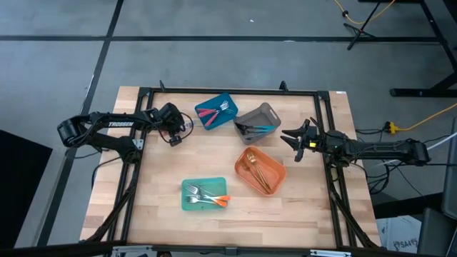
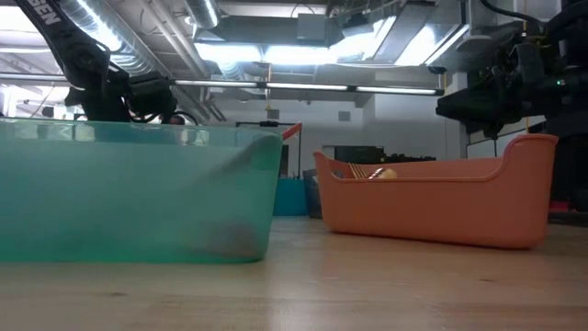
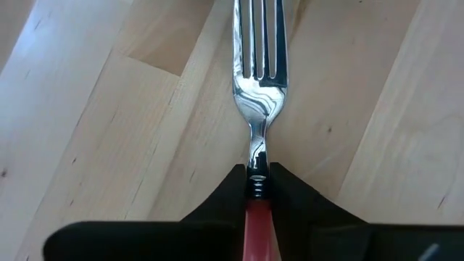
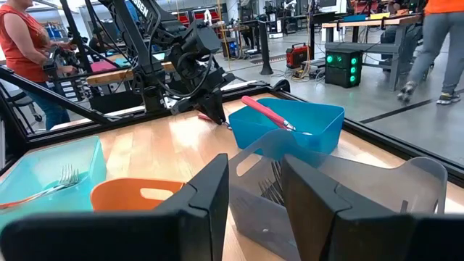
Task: Sort silverware by color (type)
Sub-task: Put the pink fork into the top left blue bin
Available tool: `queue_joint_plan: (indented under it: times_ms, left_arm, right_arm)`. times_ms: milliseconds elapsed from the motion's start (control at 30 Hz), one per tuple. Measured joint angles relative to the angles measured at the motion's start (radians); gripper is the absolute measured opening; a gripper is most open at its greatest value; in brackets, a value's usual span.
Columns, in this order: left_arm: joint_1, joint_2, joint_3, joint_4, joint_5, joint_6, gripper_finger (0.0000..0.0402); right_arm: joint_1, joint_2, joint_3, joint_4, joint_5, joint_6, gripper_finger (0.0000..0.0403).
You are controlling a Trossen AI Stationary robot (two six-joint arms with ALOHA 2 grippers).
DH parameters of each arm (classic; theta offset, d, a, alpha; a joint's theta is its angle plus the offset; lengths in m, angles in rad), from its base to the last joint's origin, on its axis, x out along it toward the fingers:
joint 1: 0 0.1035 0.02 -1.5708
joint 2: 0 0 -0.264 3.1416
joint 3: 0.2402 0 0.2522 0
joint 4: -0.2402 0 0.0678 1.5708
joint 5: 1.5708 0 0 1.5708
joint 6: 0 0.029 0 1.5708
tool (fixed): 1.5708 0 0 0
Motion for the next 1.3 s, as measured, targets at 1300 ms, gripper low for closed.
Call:
queue_joint_plan:
  times_ms: [1300]
  left_arm:
    - [-0.081, -0.003, 0.546, -0.639, -0.016, -0.209, 0.0035]
  right_arm:
    - [0.000, 0.000, 0.000, -0.001, 0.001, -0.001, 0.0117]
